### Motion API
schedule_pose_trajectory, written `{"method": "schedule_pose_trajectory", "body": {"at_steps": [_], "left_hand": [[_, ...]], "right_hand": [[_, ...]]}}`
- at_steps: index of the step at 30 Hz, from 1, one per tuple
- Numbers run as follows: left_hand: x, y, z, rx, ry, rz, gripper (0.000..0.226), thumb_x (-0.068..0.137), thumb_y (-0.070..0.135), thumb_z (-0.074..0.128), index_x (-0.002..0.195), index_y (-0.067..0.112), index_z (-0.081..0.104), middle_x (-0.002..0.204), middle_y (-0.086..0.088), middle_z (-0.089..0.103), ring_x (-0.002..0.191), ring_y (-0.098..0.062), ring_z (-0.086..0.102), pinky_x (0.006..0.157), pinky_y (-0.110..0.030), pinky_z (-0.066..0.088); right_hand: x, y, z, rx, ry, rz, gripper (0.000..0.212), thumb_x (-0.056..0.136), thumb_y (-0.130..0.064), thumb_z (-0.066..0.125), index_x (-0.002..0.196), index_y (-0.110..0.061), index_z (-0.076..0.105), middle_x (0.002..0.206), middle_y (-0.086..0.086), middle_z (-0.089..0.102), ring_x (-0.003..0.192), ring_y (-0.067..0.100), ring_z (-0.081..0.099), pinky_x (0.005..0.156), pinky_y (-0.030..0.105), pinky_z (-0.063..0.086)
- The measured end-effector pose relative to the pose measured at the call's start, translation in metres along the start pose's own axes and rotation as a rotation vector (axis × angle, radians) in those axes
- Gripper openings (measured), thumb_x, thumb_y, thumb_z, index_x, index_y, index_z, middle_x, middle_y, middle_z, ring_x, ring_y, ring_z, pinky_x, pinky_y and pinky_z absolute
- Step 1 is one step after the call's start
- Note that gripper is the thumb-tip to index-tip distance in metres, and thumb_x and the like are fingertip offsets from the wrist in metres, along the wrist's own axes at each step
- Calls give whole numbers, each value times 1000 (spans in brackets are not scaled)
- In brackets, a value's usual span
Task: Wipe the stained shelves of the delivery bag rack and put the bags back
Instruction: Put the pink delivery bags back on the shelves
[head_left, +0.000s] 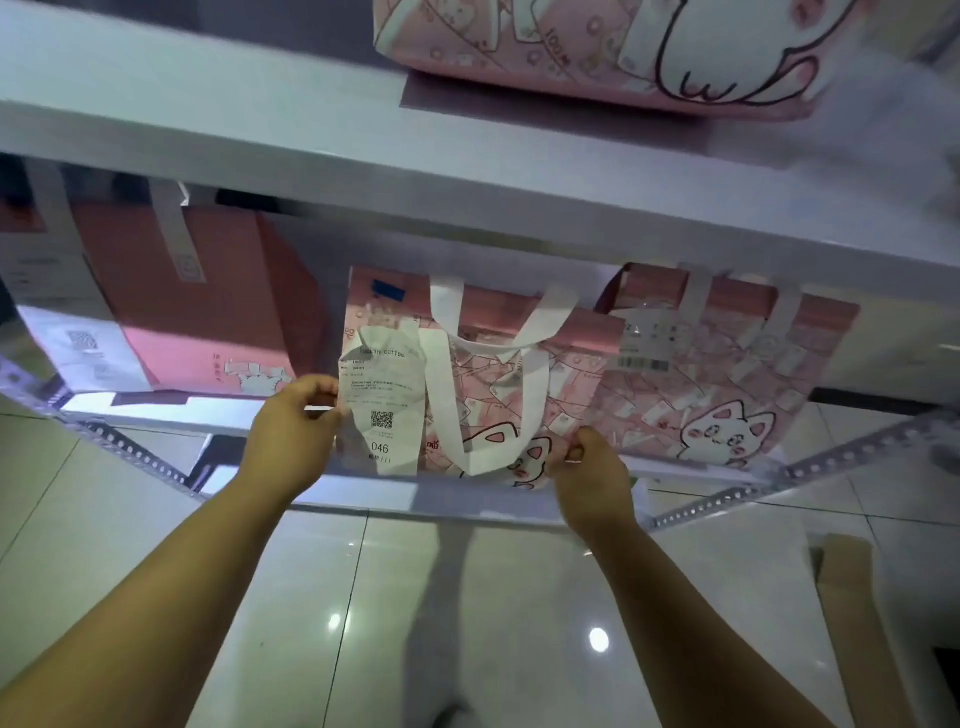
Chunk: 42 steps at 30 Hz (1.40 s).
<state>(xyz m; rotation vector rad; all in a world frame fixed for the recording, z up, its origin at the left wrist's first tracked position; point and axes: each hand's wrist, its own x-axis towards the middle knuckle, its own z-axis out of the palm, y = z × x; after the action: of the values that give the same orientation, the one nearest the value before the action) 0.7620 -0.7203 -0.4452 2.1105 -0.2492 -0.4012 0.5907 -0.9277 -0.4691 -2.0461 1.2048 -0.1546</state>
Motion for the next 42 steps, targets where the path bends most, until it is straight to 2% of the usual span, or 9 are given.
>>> {"method": "schedule_pose_trajectory", "body": {"at_steps": [3,5,13,18,21,28,34,37,42], "left_hand": [[-31,0,-14,-27,1,-46,15,83,9,62,82,24,64,87,3,69,77,-23,66,79,-41,53],[-53,0,-23,-75,2,-54,16,83,6,62,82,22,64,86,-3,70,79,-26,66,82,-46,53],[-135,4,-74,-162,10,29,23,81,7,65,80,31,66,85,5,70,79,-18,65,84,-46,52],[-182,10,-108,-219,2,126,24,82,7,64,80,31,66,83,11,71,79,-16,68,78,-37,55],[-207,22,-127,-226,7,209,22,83,9,65,81,31,66,81,15,71,77,-10,68,78,-34,54],[-249,78,-155,-288,-37,425,20,85,12,64,83,32,63,77,21,70,66,1,67,60,-17,52],[-255,139,-151,-387,-94,541,25,83,4,64,82,29,66,82,7,72,80,-20,69,74,-33,55],[-249,169,-141,-394,-83,595,28,83,6,65,80,34,67,81,10,73,73,-14,69,72,-34,55],[-236,218,-112,-372,-58,691,38,83,8,64,78,46,65,78,18,71,65,-4,68,66,-27,54]], "right_hand": [[-28,1,-13,36,-3,-42,11,88,-5,49,80,-12,53,72,2,60,67,17,56,56,24,40],[-48,-1,-23,50,-5,-61,18,86,-2,49,75,-16,51,69,0,58,63,14,53,52,19,38],[-132,-14,-58,171,58,-96,10,84,-4,52,87,-6,61,79,13,65,63,15,50,49,8,37],[-196,-21,-82,230,174,-165,6,86,-11,58,88,-13,62,75,-6,63,70,14,56,56,15,40],[-232,-24,-99,277,240,-227,4,87,-15,60,90,-17,62,81,-5,67,78,14,62,66,23,46],[-290,-42,-152,408,442,-381,22,91,-15,55,96,-37,57,82,-24,60,75,-15,55,54,2,42],[-303,-61,-205,511,621,-463,34,91,-15,54,82,-48,53,77,-27,60,74,-15,55,55,7,45],[-290,-67,-232,521,673,-467,27,92,-15,53,89,-43,55,82,-23,61,74,-9,58,61,17,47],[-261,-69,-278,555,720,-496,32,93,-16,52,81,-45,53,80,-21,62,72,-10,58,55,13,44]]}}
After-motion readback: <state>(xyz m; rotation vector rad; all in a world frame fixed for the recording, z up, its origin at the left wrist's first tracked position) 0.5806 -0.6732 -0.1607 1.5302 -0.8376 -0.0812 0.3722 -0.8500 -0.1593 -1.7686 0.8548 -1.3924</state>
